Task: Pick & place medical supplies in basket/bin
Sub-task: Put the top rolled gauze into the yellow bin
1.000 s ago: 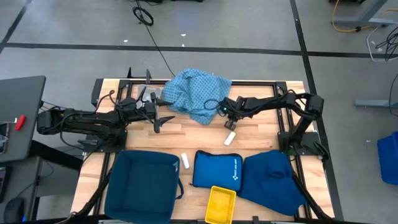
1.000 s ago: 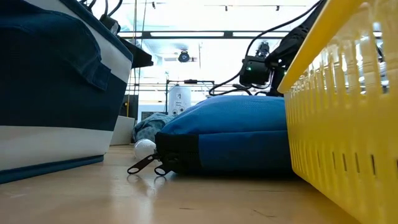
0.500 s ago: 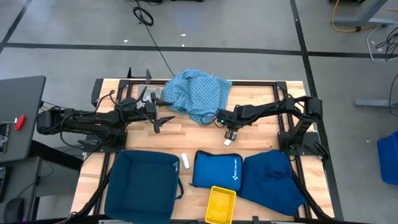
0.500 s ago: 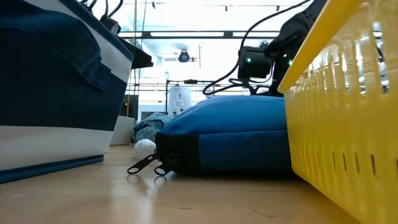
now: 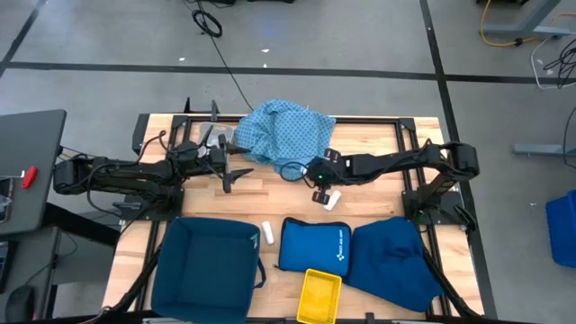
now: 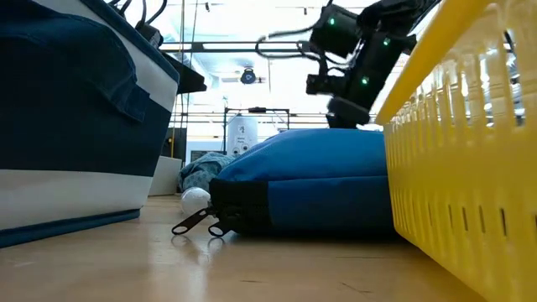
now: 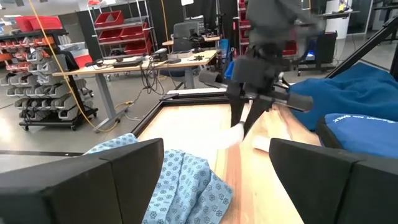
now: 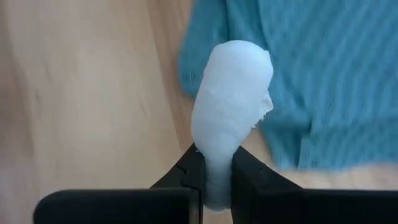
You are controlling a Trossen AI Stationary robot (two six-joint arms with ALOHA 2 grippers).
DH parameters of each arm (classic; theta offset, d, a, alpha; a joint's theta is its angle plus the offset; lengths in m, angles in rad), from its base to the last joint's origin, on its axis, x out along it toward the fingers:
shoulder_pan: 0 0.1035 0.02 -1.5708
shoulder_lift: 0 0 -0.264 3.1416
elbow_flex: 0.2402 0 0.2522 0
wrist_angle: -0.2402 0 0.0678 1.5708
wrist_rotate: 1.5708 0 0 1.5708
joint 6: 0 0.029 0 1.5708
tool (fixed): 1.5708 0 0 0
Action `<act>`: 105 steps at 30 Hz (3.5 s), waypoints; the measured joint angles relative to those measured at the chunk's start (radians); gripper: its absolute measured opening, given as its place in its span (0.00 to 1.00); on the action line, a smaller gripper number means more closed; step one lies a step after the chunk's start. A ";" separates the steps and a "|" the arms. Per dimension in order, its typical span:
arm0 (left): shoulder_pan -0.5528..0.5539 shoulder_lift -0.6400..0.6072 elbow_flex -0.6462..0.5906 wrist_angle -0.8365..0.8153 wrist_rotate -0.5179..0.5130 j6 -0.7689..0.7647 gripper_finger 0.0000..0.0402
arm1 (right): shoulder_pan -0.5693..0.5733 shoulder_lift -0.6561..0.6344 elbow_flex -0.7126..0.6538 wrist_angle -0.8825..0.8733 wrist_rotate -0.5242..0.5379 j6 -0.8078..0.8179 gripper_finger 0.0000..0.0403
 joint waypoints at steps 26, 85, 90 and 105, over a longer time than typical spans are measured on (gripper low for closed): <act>-0.019 0.147 0.000 0.341 0.154 -0.135 0.74 | 0.015 0.022 0.002 0.747 -0.283 -0.271 0.09; -0.183 0.510 0.127 0.720 0.092 -0.101 0.12 | 0.021 0.112 0.001 0.989 -0.349 -0.293 0.09; -0.183 0.510 0.127 0.704 0.107 -0.098 0.12 | 0.021 0.111 0.001 0.962 -0.349 -0.267 0.23; -0.183 0.496 0.127 0.670 0.160 -0.105 0.12 | 0.021 0.111 0.001 0.821 -0.260 -0.266 0.70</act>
